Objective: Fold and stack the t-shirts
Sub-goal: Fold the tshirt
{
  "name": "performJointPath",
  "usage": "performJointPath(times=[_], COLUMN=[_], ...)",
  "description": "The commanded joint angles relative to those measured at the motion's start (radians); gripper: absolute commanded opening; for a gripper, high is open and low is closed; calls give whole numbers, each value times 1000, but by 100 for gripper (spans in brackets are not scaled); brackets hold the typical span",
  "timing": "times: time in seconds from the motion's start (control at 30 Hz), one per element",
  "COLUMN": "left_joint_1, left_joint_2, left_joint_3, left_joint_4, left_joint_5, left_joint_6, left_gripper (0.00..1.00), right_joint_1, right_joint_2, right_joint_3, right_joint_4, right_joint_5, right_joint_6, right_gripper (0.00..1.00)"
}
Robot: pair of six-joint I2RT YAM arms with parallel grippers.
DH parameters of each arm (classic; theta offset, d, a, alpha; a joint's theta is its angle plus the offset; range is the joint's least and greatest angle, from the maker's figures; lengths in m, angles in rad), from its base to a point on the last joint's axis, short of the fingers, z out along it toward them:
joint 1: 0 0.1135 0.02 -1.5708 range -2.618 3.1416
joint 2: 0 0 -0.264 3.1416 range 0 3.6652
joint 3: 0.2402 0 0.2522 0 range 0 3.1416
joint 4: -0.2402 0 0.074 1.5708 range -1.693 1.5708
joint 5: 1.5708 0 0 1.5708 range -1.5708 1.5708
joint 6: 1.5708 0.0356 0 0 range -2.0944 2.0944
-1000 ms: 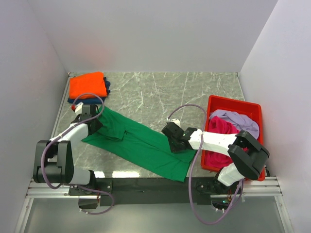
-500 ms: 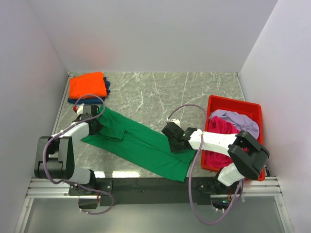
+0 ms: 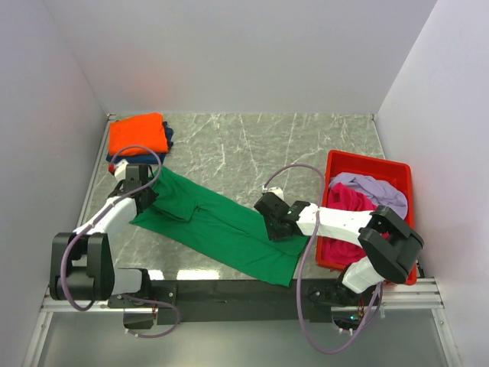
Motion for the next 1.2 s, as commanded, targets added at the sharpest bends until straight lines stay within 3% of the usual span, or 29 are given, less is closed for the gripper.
performJointPath(times=[0.0, 0.8, 0.9, 0.93, 1.03, 1.17], left_joint_1=[2, 2, 2, 2, 2, 0], left_joint_2=[-52, -164, -167, -167, -183, -213], left_joint_3=[-12, -101, -90, -87, -82, -68], left_joint_4=[-12, -72, -81, -87, -94, -103], left_joint_5=[-24, 10, -11, -16, -39, -99], left_joint_6=[-27, -82, -84, -84, -87, -84], left_gripper=[1, 1, 20, 33, 53, 68], right_joint_1=[7, 6, 7, 7, 6, 6], right_joint_2=[-5, -42, -39, -39, -50, -67], right_joint_3=[-20, -10, -8, -7, -11, -2], right_joint_4=[-27, -30, -30, -32, -33, -44], right_joint_5=[-3, -21, -21, -20, -14, -1], right_joint_6=[-7, -45, -45, -46, -43, -37], right_gripper=[27, 27, 27, 27, 27, 27])
